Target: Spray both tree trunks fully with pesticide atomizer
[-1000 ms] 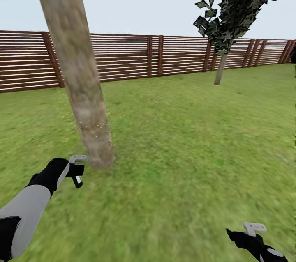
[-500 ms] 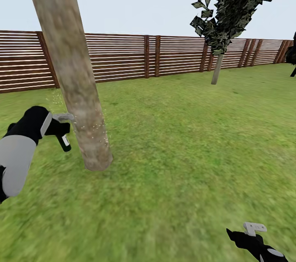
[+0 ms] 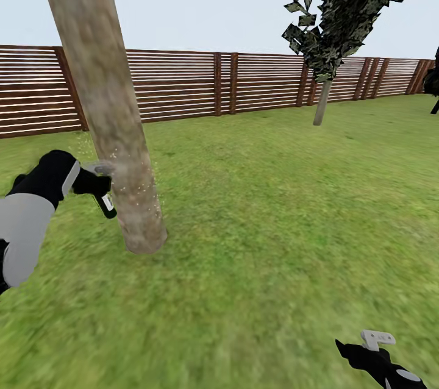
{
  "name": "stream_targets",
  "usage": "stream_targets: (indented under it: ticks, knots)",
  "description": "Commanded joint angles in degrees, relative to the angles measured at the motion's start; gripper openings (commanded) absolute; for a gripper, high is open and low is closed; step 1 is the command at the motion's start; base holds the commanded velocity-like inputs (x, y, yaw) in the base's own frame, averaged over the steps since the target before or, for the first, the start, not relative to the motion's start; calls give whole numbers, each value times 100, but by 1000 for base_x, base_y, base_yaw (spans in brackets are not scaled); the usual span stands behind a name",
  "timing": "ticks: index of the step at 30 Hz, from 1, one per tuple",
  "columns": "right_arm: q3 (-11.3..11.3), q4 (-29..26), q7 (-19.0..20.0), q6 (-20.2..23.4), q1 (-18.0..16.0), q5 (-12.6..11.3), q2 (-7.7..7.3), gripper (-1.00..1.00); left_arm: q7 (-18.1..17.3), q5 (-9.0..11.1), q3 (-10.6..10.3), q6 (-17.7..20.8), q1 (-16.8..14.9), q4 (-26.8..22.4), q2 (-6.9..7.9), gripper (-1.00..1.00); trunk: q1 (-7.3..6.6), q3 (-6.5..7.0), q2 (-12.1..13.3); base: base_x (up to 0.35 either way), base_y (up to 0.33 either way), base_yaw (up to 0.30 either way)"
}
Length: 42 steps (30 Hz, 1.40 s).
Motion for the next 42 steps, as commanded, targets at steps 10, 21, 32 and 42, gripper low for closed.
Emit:
stream_targets:
  ticks: [10, 21, 32, 42]
  knots:
    - [-41, -1, 39, -21, -7, 59, 12, 100, -1470, -174, -972, 13, -39, 6, 347, -100, -1, -5, -3, 0, 0, 0]
    - [-41, -1, 39, -26, -7, 62, 6, 100, -2210, -524, -2257, 59, -623, 703, 290, -100, -1, -5, -3, 0, 0, 0]
    - [-41, 8, 39, -26, -7, 68, 3, 100, -2410, -480, -2186, 10, -103, 626, 319, -100, -1, -5, -3, 0, 0, 0]
    - [-41, 8, 39, -21, -7, 67, 12, 100, -2408, -479, -2178, -8, 50, 641, 315, -100, -1, -5, -3, -73, -105, 0]
